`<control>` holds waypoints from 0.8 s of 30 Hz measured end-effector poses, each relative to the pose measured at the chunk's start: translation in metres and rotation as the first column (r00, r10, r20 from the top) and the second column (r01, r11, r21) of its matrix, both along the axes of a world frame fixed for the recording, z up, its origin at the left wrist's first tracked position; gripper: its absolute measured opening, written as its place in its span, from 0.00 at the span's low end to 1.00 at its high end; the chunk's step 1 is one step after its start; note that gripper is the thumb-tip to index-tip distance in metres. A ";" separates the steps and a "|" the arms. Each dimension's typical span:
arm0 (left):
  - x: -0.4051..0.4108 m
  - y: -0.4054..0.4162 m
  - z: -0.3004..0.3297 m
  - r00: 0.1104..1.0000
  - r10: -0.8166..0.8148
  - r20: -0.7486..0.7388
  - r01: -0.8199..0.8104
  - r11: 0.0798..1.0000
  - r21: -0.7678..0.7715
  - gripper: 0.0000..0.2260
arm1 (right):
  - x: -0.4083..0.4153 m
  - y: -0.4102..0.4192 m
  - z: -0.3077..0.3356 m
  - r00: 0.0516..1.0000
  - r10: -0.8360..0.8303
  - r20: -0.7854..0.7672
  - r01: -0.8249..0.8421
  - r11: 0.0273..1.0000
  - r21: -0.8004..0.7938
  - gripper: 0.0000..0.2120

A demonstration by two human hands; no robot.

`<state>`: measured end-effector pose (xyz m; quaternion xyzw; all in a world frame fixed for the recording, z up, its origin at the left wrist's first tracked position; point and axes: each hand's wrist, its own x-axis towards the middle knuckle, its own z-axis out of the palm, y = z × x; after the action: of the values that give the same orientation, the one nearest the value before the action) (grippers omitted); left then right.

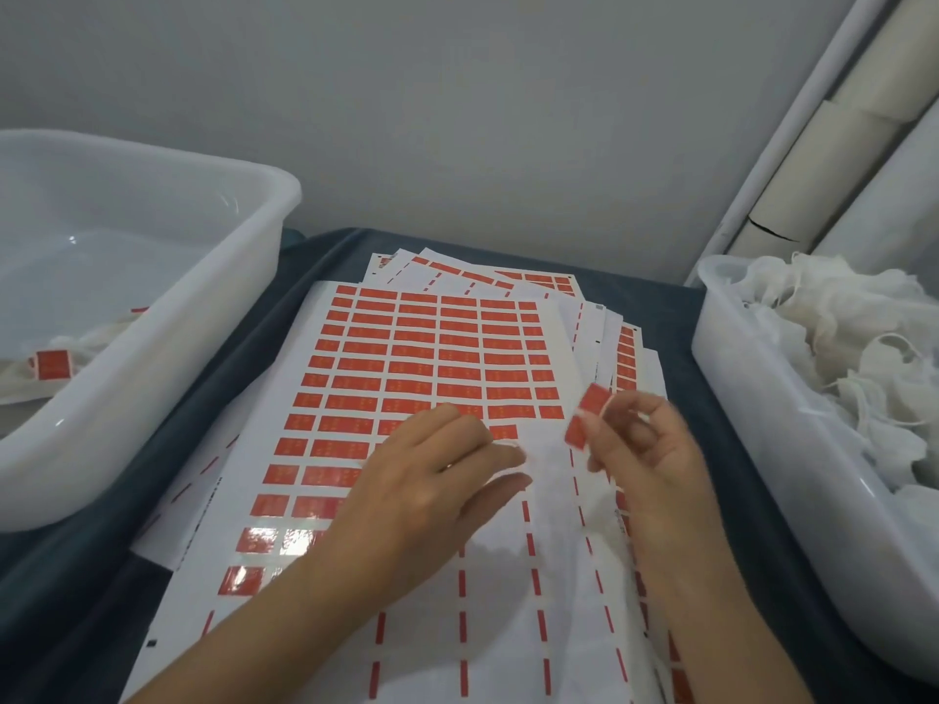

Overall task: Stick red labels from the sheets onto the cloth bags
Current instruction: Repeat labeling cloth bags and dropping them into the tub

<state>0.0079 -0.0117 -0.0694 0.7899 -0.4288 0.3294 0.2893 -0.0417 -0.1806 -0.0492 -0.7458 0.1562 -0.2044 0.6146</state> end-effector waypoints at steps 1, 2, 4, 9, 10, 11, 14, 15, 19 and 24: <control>0.000 0.000 0.000 1.000 0.012 -0.010 -0.012 1.000 0.014 0.11 | 0.000 0.000 0.002 0.998 -0.056 0.034 0.058 0.997 -0.057 0.18; 0.000 -0.001 0.000 1.000 0.021 -0.018 -0.021 0.999 0.026 0.10 | -0.002 0.002 0.003 0.994 -0.068 0.080 0.078 0.989 -0.128 0.19; -0.001 -0.001 0.000 0.999 0.027 -0.025 -0.026 0.999 0.043 0.08 | -0.006 0.011 0.004 0.986 0.016 0.163 0.028 0.964 -0.266 0.20; -0.003 0.000 0.004 0.998 0.035 -0.049 -0.031 0.996 0.084 0.10 | -0.013 0.024 0.001 0.966 0.236 0.102 -0.151 0.843 -0.516 0.14; -0.003 -0.001 0.004 0.998 0.031 -0.051 -0.026 0.996 0.086 0.10 | -0.013 0.023 0.001 0.969 0.229 0.092 -0.145 0.828 -0.542 0.11; -0.004 -0.001 0.004 0.998 0.028 -0.053 -0.024 0.996 0.088 0.11 | -0.012 0.022 0.001 0.973 0.215 0.089 -0.132 0.824 -0.551 0.08; -0.006 -0.003 0.003 0.998 0.026 -0.056 -0.020 0.995 0.099 0.09 | -0.011 0.020 0.000 0.978 0.182 0.106 -0.092 0.820 -0.565 0.05; -0.006 -0.003 0.004 0.998 0.022 -0.061 -0.016 0.995 0.101 0.08 | -0.011 0.019 -0.001 0.978 0.175 0.112 -0.083 0.823 -0.563 0.05; -0.007 -0.003 0.007 0.996 0.009 -0.093 -0.002 0.996 0.084 0.11 | -0.010 0.018 -0.002 0.980 0.182 0.077 -0.115 0.843 -0.525 0.09; -0.007 -0.003 0.006 0.995 0.012 -0.103 -0.002 0.996 0.091 0.10 | -0.008 0.019 -0.004 0.980 0.193 0.049 -0.133 0.815 -0.564 0.05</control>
<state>0.0005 -0.0142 -0.0638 0.8197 -0.4249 0.2693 0.2739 -0.0502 -0.1616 -0.0535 -0.8915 -0.0069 -0.2262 0.3926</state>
